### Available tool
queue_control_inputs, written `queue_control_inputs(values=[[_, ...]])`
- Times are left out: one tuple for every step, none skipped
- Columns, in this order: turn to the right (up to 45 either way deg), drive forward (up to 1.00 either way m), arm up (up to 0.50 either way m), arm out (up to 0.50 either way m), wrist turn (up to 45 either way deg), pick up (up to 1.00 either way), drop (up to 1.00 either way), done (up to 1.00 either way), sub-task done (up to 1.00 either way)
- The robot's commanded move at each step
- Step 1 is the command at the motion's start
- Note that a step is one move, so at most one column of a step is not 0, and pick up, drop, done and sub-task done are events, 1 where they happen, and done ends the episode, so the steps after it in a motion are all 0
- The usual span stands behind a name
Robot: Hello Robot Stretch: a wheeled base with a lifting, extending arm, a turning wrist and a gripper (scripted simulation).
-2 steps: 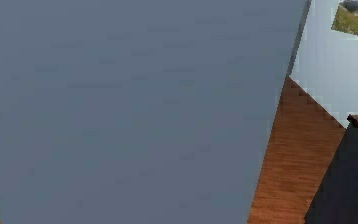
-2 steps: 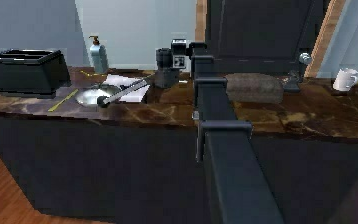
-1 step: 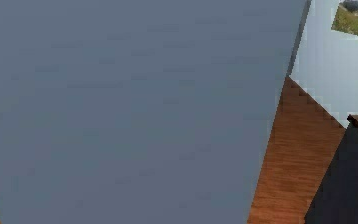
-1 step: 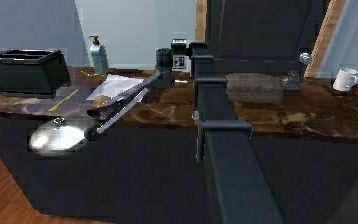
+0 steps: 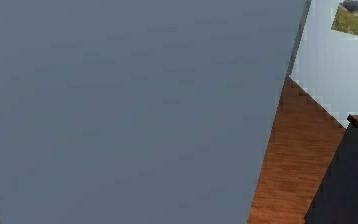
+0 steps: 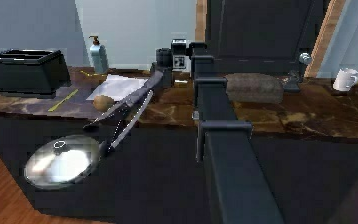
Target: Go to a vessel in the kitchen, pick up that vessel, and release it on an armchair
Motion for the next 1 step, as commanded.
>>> queue_control_inputs(values=[[0.0, 0.00, 0.00, -0.40, 0.0, 0.00, 0.00, 0.00, 0.00]])
